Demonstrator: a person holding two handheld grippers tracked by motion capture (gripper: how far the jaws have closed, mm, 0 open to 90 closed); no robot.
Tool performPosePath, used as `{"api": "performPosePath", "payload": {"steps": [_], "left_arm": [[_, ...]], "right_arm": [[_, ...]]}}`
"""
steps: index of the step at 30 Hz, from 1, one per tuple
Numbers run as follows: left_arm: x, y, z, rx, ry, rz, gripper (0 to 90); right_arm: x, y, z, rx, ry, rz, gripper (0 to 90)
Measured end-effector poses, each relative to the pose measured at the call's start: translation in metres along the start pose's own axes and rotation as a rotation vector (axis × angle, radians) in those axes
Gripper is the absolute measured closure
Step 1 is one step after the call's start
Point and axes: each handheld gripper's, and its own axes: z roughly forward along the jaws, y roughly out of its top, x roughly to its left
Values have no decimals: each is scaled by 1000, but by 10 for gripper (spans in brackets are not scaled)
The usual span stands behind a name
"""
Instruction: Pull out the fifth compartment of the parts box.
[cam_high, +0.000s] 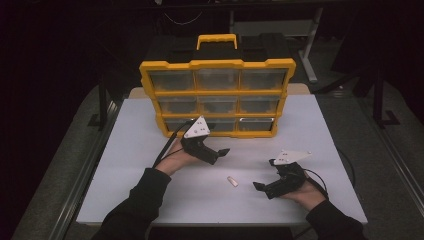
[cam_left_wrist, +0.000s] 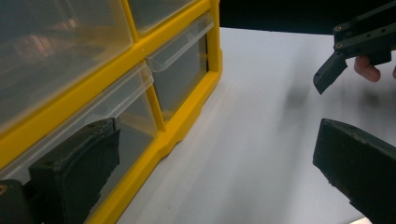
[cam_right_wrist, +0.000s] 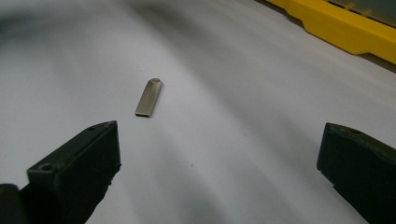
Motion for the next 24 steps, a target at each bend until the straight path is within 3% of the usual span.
{"api": "performPosePath", "payload": {"steps": [3, 12, 24], "left_arm": [[-1, 0, -1, -5, 17, 33, 57], [-4, 0, 0, 3, 51, 84, 27], [-12, 0, 4, 25, 95, 187, 0]], "right_arm": [[0, 0, 0, -2, 0, 1, 0], [0, 0, 0, -1, -1, -2, 0], [0, 0, -1, -2, -3, -4, 0]]}}
